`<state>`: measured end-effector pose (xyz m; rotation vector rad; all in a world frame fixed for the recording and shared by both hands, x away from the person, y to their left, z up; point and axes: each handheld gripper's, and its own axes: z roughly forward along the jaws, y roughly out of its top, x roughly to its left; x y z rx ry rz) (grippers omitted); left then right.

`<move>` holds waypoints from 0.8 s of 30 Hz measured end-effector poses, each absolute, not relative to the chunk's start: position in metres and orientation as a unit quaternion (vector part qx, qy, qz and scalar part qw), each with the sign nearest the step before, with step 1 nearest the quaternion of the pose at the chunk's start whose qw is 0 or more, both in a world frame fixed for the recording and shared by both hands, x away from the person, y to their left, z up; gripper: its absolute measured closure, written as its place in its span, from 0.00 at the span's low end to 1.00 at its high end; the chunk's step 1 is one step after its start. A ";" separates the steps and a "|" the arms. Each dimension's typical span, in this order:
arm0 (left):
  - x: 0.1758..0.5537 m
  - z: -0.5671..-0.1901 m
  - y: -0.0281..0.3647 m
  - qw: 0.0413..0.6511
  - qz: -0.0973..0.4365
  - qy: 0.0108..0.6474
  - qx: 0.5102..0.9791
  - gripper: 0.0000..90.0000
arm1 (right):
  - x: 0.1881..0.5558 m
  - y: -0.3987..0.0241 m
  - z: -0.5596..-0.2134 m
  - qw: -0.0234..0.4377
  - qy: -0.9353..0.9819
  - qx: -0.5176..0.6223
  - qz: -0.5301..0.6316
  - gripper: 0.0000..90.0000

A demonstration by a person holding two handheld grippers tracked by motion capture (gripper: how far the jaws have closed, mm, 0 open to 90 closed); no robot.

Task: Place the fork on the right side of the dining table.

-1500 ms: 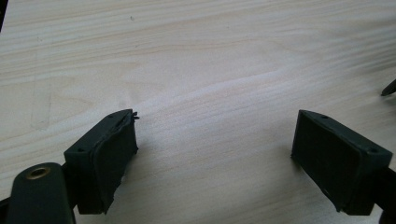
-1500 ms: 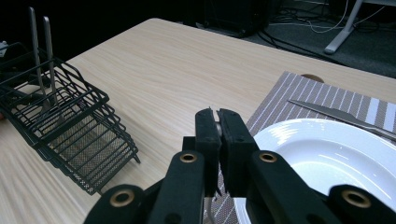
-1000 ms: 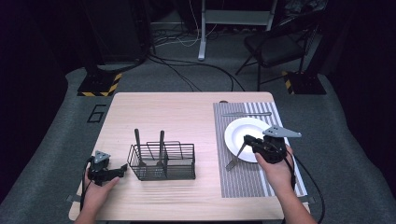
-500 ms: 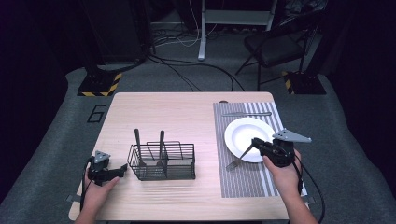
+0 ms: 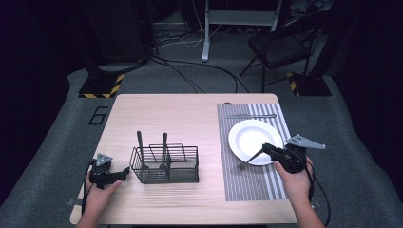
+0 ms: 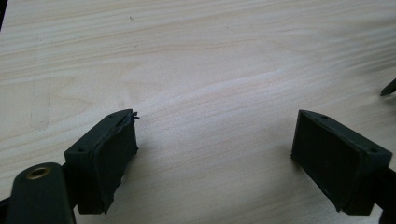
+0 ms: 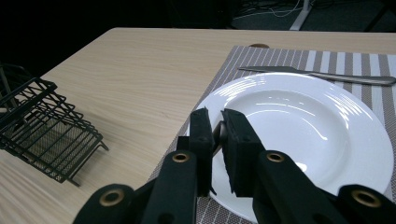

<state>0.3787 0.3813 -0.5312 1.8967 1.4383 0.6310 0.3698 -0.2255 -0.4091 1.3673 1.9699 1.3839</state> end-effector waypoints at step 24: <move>0.379 -0.531 0.381 0.332 0.243 0.550 0.726 0.15 | 0.367 -0.269 -0.446 0.134 0.652 0.553 0.500 0.87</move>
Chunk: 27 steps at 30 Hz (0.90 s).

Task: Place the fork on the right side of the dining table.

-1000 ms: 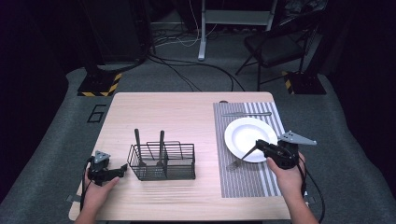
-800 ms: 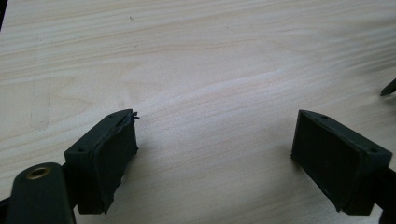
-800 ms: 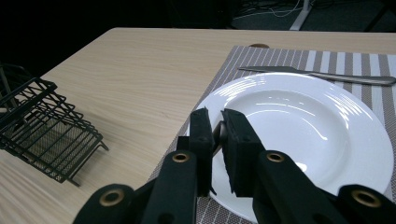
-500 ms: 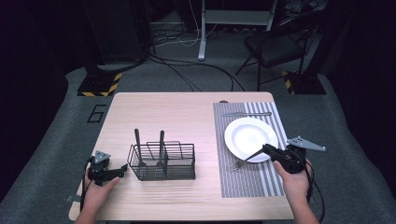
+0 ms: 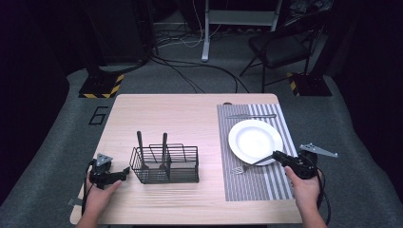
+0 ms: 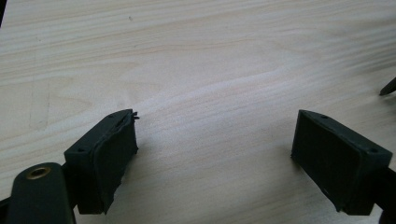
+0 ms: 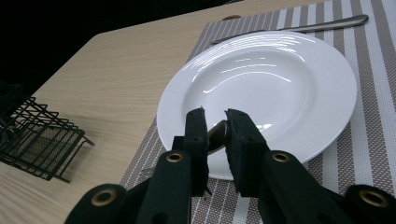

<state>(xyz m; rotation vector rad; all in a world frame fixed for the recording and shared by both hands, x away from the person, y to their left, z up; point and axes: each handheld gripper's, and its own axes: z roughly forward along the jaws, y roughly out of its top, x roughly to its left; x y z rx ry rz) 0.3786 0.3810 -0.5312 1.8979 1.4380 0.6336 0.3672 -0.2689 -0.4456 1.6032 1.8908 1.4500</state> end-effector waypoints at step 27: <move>0.379 -0.531 0.381 0.333 0.242 0.551 0.726 0.15 | 0.364 -0.291 -0.480 0.062 0.582 0.610 0.534 0.87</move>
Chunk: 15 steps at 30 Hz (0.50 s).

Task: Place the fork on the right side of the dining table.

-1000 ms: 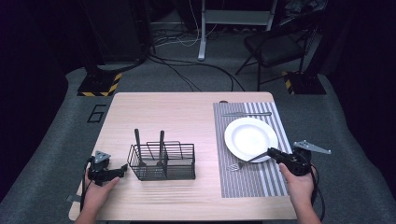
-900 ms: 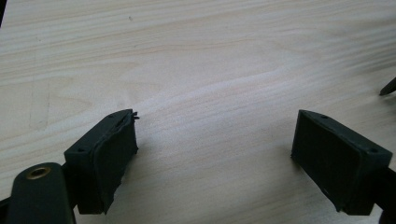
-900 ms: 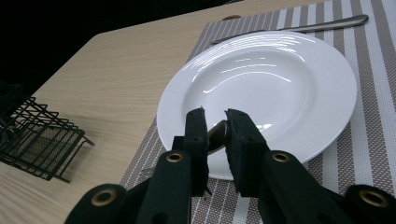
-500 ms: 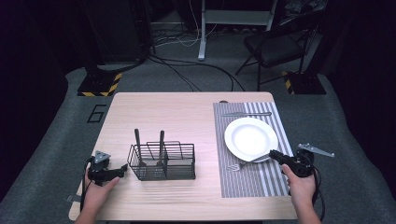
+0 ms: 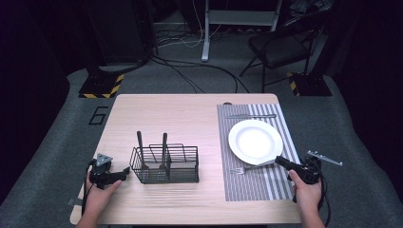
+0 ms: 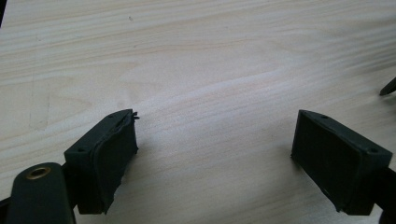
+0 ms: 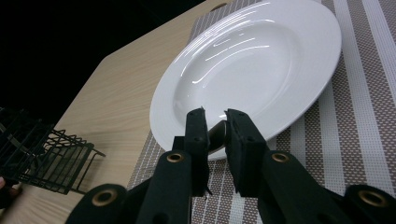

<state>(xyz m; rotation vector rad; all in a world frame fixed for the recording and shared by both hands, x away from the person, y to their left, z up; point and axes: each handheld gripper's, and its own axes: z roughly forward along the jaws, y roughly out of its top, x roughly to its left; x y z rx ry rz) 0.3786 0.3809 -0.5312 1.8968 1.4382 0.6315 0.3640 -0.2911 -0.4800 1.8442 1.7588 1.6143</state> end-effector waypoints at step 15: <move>0.379 -0.531 0.381 0.333 0.242 0.551 0.726 0.15 | 0.361 -0.298 -0.495 0.042 0.542 0.645 0.537 0.87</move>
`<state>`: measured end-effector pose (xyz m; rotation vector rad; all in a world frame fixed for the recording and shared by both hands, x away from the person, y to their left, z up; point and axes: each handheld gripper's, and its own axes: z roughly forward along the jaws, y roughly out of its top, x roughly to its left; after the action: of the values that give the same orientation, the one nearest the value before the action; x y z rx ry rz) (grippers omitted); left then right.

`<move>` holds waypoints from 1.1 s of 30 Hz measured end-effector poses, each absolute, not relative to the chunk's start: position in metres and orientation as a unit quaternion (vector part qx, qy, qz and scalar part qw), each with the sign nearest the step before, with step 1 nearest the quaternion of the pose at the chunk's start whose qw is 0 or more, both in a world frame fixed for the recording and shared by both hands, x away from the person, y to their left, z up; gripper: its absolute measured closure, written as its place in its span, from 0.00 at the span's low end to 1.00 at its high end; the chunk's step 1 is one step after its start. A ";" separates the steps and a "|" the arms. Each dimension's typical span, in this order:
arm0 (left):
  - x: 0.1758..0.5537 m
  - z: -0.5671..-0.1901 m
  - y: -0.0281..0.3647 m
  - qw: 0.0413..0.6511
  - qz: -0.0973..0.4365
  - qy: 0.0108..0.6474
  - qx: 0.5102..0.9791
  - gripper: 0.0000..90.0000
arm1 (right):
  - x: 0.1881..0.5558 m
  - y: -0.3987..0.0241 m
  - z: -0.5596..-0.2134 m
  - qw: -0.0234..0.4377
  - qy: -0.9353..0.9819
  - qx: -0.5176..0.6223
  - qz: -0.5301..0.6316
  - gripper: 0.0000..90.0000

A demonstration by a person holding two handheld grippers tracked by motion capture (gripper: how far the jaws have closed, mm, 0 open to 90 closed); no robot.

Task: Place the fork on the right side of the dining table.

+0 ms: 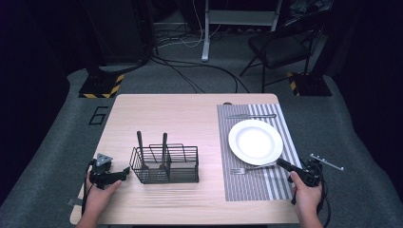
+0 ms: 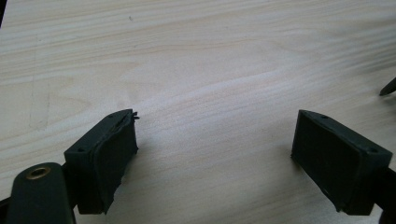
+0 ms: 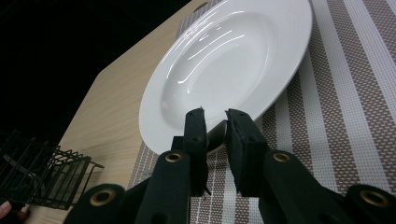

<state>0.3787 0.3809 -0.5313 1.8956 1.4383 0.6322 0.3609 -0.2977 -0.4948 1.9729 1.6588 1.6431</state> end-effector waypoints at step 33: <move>0.379 -0.531 0.381 0.333 0.242 0.551 0.726 0.15 | 0.361 -0.309 -0.521 0.005 0.497 0.710 0.499 0.81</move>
<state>0.3793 0.3806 -0.5312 1.8972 1.4385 0.6330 0.3605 -0.3085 -0.5213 2.2227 1.5570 1.5618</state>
